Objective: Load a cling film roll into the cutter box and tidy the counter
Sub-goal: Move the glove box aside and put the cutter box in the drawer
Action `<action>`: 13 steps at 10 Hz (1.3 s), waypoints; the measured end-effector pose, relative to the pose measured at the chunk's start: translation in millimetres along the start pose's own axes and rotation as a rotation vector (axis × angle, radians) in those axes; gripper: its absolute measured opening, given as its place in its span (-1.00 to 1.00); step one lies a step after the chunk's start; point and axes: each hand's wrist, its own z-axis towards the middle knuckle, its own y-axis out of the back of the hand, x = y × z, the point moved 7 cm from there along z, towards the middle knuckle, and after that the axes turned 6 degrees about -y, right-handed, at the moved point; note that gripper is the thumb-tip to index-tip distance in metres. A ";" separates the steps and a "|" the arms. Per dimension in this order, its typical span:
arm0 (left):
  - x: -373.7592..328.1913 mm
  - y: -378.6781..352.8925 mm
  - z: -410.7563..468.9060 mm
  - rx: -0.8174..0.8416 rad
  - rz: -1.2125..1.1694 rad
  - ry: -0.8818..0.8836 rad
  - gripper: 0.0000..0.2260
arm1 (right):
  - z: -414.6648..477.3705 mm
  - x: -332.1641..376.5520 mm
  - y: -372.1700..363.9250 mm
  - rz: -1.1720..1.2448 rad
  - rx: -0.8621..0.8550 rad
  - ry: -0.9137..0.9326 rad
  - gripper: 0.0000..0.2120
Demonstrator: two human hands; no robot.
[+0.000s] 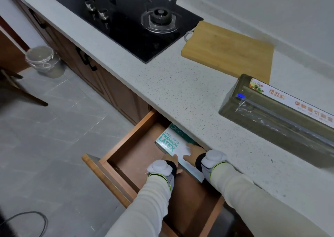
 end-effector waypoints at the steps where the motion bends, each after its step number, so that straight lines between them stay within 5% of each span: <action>1: -18.2 7.0 -19.7 -0.028 0.032 -0.027 -0.87 | -21.1 3.0 12.7 -0.011 0.009 0.007 -0.45; 3: -71.3 9.0 -68.8 -0.067 0.404 -0.209 -0.64 | -72.5 12.7 56.7 0.271 0.046 0.018 -0.76; 5: -123.1 -29.0 -129.5 0.021 0.572 -0.379 -0.68 | -123.1 -4.8 140.6 0.469 -0.088 0.084 -0.77; 6: -126.8 -61.6 -142.3 0.118 0.572 -0.393 -0.65 | -144.0 -29.6 192.5 0.588 -0.274 0.103 -0.82; 7: -133.7 -111.4 -154.0 0.145 0.120 -0.337 -0.53 | -160.3 -70.1 247.7 0.638 -0.526 0.134 -0.74; 8: -145.5 -143.7 -173.8 0.159 0.080 -0.366 -0.46 | -161.8 -104.8 285.3 0.537 -0.665 0.121 -0.74; 10: -168.7 -165.3 -188.0 -0.033 -0.139 -0.413 -0.46 | -135.6 -155.4 314.6 0.313 -0.637 0.054 -0.66; 11: -170.3 -183.0 -190.0 0.012 -0.144 -0.368 -0.38 | -121.6 -166.9 315.0 0.264 -0.556 0.003 -0.58; 13: -180.1 -210.4 -198.4 -0.053 -0.155 -0.338 -0.28 | -92.1 -181.9 298.6 0.084 -0.230 -0.087 -0.39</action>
